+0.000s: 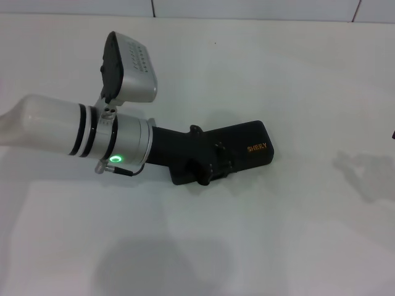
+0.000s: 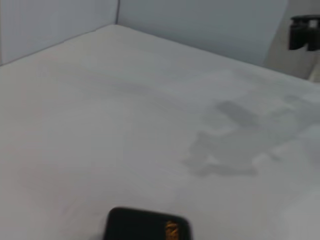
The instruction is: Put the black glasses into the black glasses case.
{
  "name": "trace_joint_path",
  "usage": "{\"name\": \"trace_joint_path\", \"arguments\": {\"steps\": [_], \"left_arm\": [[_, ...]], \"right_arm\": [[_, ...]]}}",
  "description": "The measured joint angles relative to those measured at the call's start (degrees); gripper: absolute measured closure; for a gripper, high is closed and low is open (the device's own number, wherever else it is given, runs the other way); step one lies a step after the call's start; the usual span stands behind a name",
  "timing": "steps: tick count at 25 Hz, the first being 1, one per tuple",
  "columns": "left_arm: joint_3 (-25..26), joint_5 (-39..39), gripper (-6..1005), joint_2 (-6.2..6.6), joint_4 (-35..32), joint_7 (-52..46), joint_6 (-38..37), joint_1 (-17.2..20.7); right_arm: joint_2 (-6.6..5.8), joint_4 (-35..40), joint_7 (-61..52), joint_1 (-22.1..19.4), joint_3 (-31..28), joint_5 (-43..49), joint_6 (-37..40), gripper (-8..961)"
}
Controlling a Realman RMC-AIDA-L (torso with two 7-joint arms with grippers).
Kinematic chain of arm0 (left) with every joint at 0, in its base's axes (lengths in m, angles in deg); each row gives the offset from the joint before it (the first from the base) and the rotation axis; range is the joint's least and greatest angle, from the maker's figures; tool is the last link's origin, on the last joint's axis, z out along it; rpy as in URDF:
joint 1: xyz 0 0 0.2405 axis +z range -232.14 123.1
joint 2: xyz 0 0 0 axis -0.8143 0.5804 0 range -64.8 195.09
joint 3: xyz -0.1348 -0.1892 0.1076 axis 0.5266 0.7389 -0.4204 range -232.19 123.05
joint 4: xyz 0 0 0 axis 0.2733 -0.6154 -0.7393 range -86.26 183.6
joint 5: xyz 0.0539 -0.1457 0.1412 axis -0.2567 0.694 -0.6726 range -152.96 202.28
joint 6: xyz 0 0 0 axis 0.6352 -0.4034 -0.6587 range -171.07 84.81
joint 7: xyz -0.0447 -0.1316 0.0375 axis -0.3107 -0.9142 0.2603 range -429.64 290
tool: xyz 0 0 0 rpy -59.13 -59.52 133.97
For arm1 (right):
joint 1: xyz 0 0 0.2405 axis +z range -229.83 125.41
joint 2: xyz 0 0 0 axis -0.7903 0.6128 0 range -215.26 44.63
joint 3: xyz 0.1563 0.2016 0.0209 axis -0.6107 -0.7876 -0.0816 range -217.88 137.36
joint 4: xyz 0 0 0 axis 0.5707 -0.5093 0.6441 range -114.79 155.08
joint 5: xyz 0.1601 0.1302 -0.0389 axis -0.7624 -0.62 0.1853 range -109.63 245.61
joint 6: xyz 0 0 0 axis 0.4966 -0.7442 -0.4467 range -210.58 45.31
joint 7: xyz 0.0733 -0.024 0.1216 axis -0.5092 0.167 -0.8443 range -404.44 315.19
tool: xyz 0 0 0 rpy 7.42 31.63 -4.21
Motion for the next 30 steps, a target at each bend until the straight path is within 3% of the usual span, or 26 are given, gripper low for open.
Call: {"name": "trace_joint_path", "arguments": {"steps": [6, 10, 13, 16, 17, 18, 23, 30], "left_arm": [[0.5, 5.4, 819, -0.01, -12.6, -0.4, -9.8, 6.9], [2.7, 11.0, 782, 0.87, -18.6, 0.0, -17.8, 11.6], [8.4, 12.1, 672, 1.21, -18.0, 4.4, -25.4, 13.4], [14.8, 12.4, 593, 1.6, -15.1, 9.9, -32.8, 14.2], [14.8, 12.4, 572, 1.6, -15.1, 9.9, -32.8, 14.2], [18.7, 12.5, 551, 2.73, -11.8, 11.8, -37.0, 14.2], [20.6, 12.6, 445, 5.01, -7.7, 13.4, -39.3, 14.5], [20.7, 12.6, 385, 6.13, -6.8, 14.3, -39.6, 16.3]], "right_arm": [[0.15, 0.0, 2.5, -0.1, 0.1, 0.3, 1.3, 795], [0.4, 0.0, 5.2, 0.4, 1.4, 0.1, 3.2, 793], [0.52, 0.0, 5.9, 2.0, 5.6, -1.1, 4.0, 718], [0.52, 0.1, 6.0, 3.9, 13.9, -4.7, 3.7, 605], [0.55, 0.3, 6.0, 4.8, 16.7, -6.1, 3.4, 583], [0.61, 0.5, 6.0, 5.7, 19.2, -7.5, 3.0, 561], [0.65, 1.0, 6.7, 9.6, 29.0, -13.7, 0.5, 452], [0.62, 2.6, 6.8, 11.3, 35.8, -17.1, -2.3, 260]]}}
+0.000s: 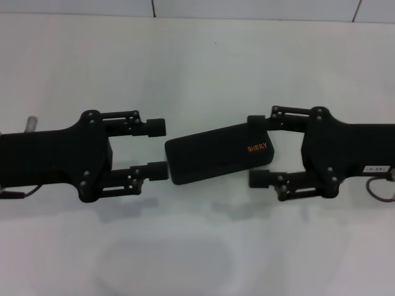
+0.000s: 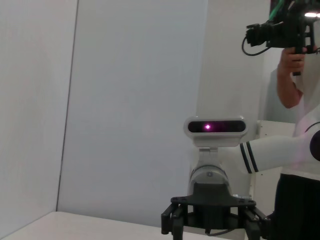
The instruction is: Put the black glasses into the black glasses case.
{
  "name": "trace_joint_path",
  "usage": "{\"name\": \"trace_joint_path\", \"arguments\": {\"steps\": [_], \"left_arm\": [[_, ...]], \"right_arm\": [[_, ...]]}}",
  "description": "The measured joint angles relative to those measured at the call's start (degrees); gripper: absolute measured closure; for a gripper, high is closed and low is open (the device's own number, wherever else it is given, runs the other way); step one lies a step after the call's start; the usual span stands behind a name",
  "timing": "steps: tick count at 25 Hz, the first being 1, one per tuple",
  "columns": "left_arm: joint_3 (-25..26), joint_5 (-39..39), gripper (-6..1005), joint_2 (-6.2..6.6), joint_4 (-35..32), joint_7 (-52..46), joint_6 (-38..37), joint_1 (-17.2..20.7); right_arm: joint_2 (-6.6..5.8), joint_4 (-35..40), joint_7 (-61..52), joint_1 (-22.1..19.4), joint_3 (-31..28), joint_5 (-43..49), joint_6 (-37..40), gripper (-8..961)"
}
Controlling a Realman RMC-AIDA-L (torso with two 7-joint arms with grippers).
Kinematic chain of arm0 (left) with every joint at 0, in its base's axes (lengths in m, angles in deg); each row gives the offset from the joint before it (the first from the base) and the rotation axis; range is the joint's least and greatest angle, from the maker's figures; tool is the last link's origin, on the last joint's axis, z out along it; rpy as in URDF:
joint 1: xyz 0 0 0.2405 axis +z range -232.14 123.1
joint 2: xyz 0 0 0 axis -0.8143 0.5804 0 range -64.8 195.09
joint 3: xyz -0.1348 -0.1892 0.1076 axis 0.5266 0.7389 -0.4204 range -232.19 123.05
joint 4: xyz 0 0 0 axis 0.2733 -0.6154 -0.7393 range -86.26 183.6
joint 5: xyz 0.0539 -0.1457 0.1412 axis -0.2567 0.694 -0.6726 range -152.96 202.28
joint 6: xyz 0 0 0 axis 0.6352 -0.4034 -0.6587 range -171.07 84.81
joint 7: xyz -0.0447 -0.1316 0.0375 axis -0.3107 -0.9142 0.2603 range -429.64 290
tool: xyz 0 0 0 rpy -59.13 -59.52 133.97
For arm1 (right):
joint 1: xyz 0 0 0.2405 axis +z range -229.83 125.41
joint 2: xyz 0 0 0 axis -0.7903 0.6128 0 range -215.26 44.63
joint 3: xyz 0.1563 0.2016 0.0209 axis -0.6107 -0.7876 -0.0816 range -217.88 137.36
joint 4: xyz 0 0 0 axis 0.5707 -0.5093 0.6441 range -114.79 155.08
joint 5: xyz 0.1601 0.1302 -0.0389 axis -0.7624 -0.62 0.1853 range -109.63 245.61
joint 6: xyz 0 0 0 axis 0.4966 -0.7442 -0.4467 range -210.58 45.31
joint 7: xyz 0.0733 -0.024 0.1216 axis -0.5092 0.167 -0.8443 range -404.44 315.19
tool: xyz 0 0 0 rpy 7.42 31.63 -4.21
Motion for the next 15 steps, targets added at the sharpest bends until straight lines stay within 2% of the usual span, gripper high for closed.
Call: {"name": "trace_joint_path", "arguments": {"steps": [3, 15], "left_arm": [[0.4, 0.0, 373, 0.14, 0.0, 0.1, 0.0, 0.5], [0.7, -0.2, 362, 0.2, 0.0, 0.1, -0.1, 0.5]], "right_arm": [[0.0, 0.3, -0.1, 0.1, 1.5, -0.6, -0.1, 155], [0.0, -0.2, 0.0, 0.1, 2.9, -2.2, -1.5, 155]]}}
